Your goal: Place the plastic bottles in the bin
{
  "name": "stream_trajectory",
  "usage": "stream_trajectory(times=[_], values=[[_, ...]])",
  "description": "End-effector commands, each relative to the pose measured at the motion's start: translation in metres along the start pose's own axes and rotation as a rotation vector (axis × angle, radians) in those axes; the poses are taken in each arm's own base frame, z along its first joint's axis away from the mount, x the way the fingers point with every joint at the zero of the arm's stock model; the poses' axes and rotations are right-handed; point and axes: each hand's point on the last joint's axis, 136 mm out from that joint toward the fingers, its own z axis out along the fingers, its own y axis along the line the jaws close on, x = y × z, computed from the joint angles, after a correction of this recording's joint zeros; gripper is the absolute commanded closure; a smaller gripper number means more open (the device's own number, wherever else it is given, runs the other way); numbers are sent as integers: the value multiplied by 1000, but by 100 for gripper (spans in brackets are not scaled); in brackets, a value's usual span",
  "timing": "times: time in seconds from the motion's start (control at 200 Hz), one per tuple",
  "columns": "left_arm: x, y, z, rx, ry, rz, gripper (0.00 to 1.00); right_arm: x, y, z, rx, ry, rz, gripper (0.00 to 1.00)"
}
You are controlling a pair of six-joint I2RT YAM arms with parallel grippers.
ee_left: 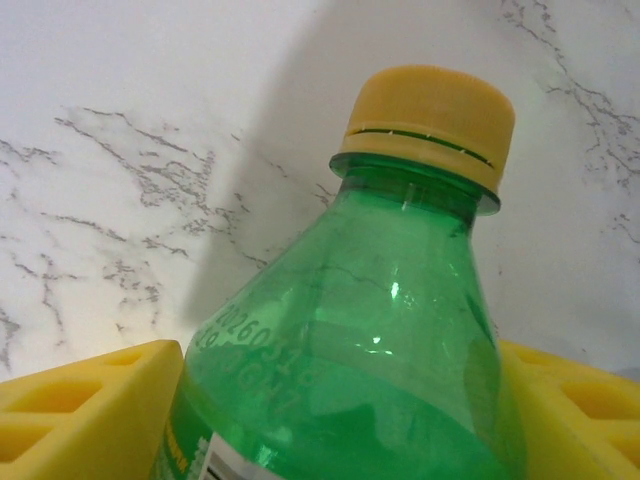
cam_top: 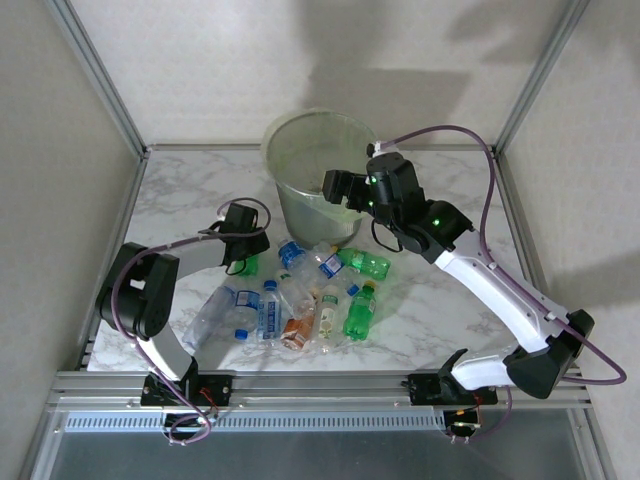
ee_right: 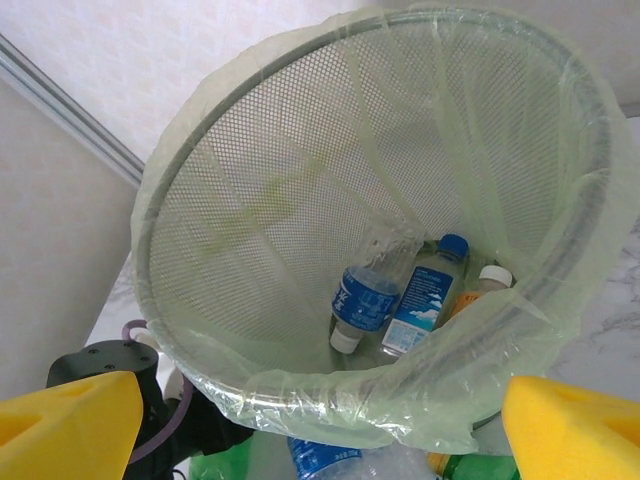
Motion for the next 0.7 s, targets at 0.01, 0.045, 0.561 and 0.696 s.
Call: stream_trajectory(times=[0.01, 0.045, 0.561, 0.696], values=[[0, 9, 7, -48, 5, 15, 35, -9, 0, -12, 1, -41, 19, 7], [-1, 10, 7, -50, 5, 13, 35, -9, 0, -12, 2, -40, 19, 7], [-23, 10, -25, -59, -72, 9, 39, -18, 0, -19, 7, -62, 21, 7], [-39, 6, -50, -43, -116, -4, 39, -18, -1, -20, 14, -59, 20, 8]])
